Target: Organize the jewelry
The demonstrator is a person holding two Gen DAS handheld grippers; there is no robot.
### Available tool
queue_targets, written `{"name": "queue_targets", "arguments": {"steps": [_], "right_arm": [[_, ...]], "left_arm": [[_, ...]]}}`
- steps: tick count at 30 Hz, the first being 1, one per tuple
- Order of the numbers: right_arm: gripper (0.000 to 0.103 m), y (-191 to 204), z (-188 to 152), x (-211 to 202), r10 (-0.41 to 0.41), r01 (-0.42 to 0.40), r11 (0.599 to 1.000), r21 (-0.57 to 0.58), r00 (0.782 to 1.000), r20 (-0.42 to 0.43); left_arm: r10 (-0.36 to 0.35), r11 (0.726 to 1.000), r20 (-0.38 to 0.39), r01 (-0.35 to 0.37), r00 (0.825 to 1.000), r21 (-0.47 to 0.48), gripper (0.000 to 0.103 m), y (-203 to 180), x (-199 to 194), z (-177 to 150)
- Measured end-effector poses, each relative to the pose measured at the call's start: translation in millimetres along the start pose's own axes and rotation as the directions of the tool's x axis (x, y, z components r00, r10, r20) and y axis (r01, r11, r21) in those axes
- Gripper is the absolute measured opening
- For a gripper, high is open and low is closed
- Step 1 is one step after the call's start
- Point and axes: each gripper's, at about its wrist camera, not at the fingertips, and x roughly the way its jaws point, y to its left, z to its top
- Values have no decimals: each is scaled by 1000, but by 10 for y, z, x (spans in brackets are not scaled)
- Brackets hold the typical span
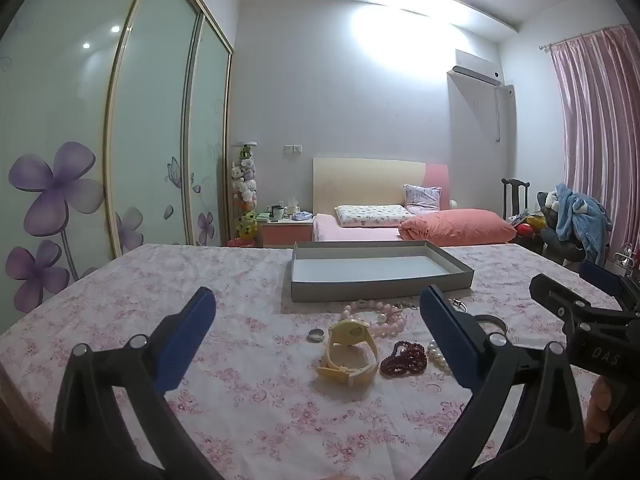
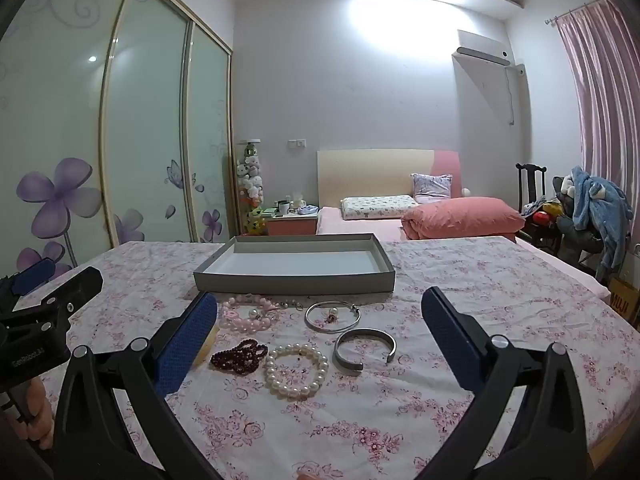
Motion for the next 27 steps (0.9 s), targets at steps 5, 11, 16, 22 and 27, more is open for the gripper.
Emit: {"name": "queue_targets", "arguments": {"steps": [5, 11, 16, 22, 27], "right_arm": [[101, -2, 0, 4, -1, 1, 1000, 2, 1000, -3], [101, 1, -6, 12, -1, 1, 1000, 0, 1000, -4], [101, -1, -5, 12, -1, 1, 1000, -1, 1000, -5], [101, -3, -9, 19, -1, 1, 1000, -1, 1000, -7], [101, -1, -12, 15, -1, 1, 1000, 0, 1000, -7]], "left_arm": [[2, 1000, -2, -2, 1000, -2, 99, -6, -3, 3], [-1, 1000, -5, 1, 1000, -5, 99, -1, 2, 0], [-2, 1000, -7, 2, 1000, -8, 99, 4, 3, 1], [-2, 1000, -7, 2, 1000, -9, 99, 4, 3, 1], [-2, 1000, -7, 2, 1000, -9, 99, 4, 4, 1]]}}
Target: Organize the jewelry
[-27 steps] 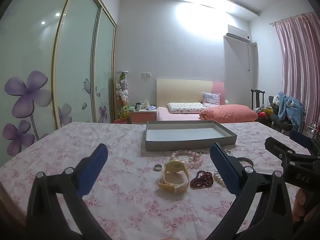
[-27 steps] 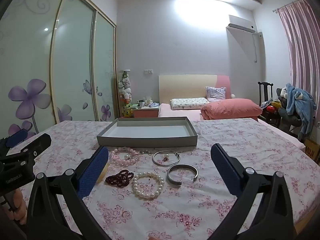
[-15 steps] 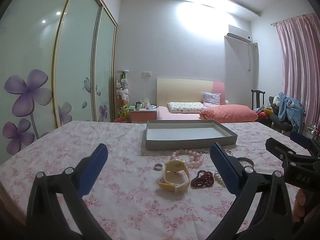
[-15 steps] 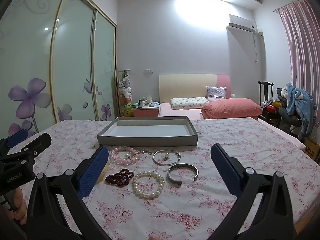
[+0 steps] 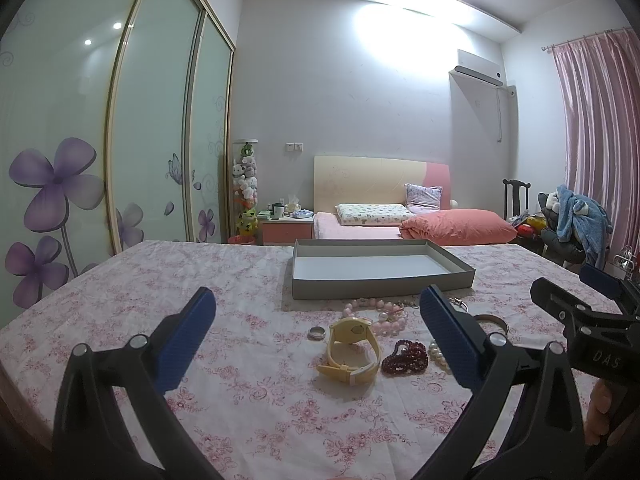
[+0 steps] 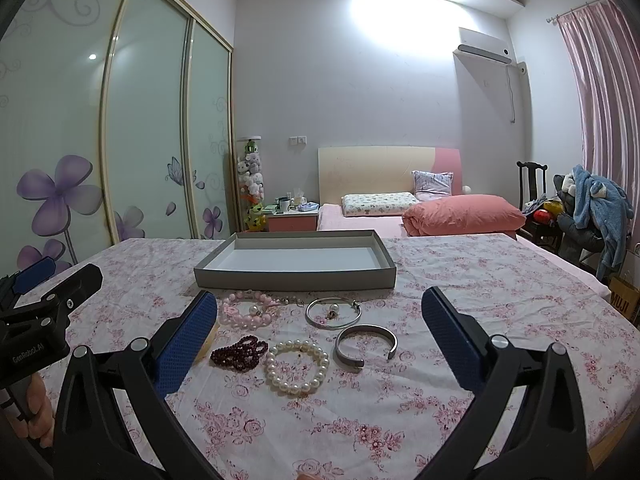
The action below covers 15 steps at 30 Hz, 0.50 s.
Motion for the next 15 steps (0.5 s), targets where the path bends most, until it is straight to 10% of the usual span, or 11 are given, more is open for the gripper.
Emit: {"name": "queue_targets", "arguments": {"steps": [15], "right_arm": [[101, -6, -8, 2, 0, 0, 1000, 0, 1000, -4]], "left_arm": [[4, 1000, -4, -4, 1000, 0, 99, -15, 10, -7]]}}
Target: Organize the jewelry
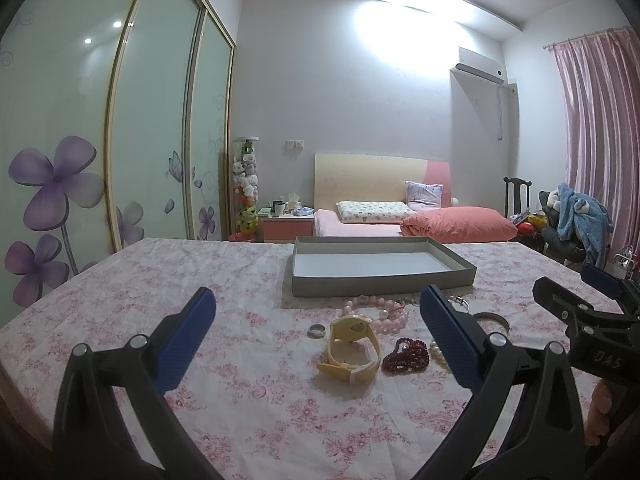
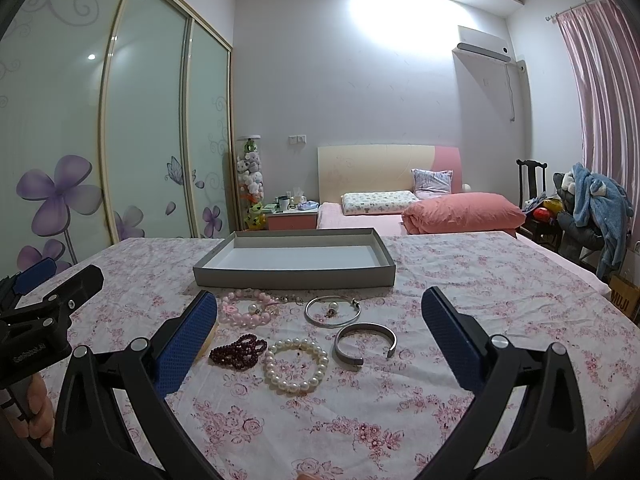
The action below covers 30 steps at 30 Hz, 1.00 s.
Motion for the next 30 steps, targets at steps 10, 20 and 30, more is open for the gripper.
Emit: {"name": "queue_targets", "arguments": {"steps": [10, 20, 30], "right_arm": [[101, -1, -7, 7, 0, 0, 1000, 0, 1000, -2], [101, 1, -13, 9, 1, -1, 1000, 1, 1000, -4], [101, 2, -18, 8, 1, -1, 1000, 0, 1000, -5]], "left_arm": [[0, 1000, -2, 0, 1000, -1, 99, 13, -10, -18], [0, 1000, -3, 0, 1000, -2, 99, 15, -8, -15], [0, 1000, -6, 0, 1000, -3, 99, 18, -2, -11]]}}
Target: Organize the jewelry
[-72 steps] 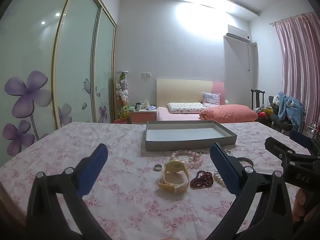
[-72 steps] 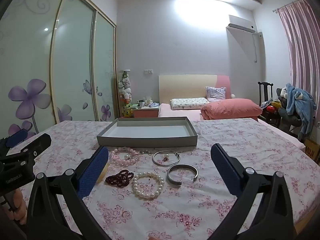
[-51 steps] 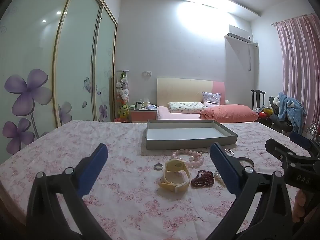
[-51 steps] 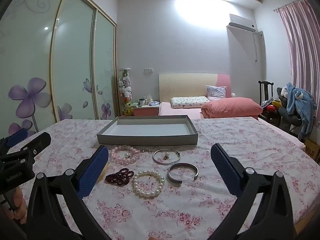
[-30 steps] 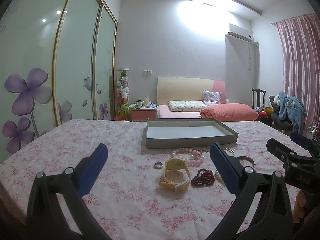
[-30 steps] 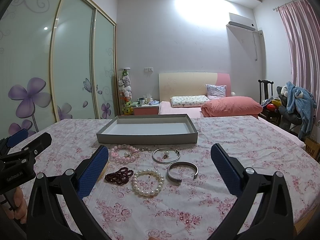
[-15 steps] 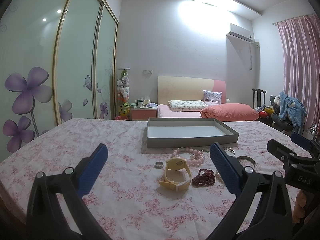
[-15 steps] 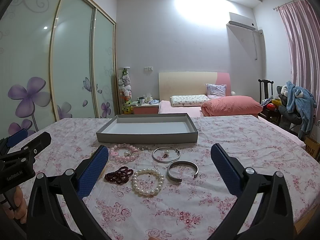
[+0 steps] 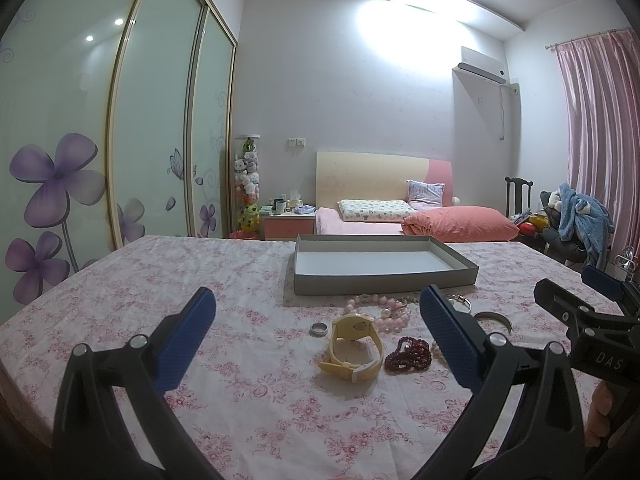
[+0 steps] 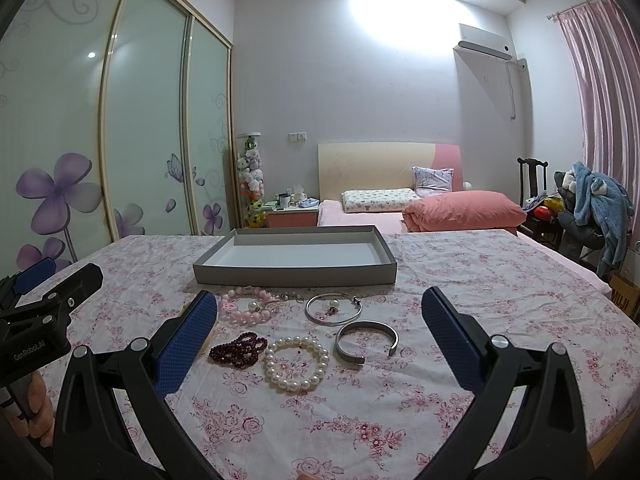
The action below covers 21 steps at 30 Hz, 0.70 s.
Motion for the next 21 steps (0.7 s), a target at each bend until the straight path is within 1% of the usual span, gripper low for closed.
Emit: {"name": "queue_targets", "arguments": {"steps": [11, 18, 21], "right_arm": [[101, 0, 1, 12, 0, 0, 1000, 0, 1000, -2], [101, -2, 19, 5, 0, 0, 1000, 0, 1000, -4], [101, 18, -26, 7, -1, 1, 1000, 0, 1000, -5]], "left_arm": [[0, 1000, -2, 0, 1000, -1, 99, 0, 1, 1], [1, 1000, -4, -1, 1000, -2, 99, 9, 23, -29], [2, 1000, -7, -2, 1000, -2, 99, 17, 50, -76]]}}
